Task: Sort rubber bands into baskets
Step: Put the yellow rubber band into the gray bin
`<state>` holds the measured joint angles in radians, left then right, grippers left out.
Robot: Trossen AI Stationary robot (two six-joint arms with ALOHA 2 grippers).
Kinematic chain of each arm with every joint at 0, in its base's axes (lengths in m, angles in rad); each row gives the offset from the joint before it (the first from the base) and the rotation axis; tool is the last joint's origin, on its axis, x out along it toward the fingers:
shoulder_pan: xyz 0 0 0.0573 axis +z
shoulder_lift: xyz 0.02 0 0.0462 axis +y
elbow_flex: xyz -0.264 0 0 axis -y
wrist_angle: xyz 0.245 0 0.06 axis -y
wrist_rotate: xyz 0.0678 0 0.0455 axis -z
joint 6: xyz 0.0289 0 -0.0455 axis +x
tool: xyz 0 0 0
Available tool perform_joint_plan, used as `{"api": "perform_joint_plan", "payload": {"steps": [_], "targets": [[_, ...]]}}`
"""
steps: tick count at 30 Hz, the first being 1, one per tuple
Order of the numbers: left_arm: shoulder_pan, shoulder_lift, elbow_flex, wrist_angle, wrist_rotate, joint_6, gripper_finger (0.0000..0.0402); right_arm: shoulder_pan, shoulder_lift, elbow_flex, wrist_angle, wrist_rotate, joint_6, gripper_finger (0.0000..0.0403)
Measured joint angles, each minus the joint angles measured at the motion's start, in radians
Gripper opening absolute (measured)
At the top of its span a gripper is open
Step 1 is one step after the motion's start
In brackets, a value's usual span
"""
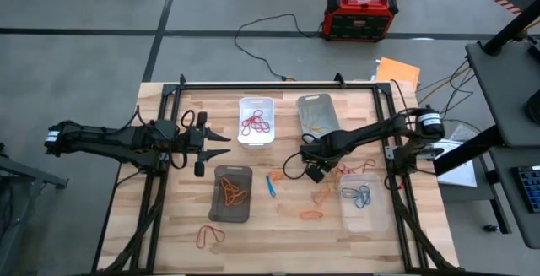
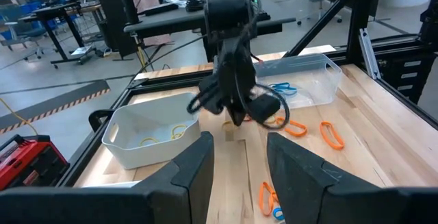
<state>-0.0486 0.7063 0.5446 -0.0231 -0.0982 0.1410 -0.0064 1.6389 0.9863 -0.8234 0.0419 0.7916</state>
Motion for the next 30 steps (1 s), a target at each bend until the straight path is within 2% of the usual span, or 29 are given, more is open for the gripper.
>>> {"api": "perform_joint_plan", "payload": {"steps": [8,19,30], "targets": [[0.0,0.0,0.0,0.0,0.0,0.0,0.0121,0.04,-0.157,0.002,0.018,0.057,-0.002,0.0009],[0.0,0.0,0.0,-0.001,0.0,-0.003,0.0121,0.099,-0.31,-0.015,0.19,0.179,-0.055,0.0008],[0.0,0.0,0.0,0.001,0.0,-0.003,0.0121,0.082,-0.401,-0.058,0.485,0.294,-0.263,0.0008]]}}
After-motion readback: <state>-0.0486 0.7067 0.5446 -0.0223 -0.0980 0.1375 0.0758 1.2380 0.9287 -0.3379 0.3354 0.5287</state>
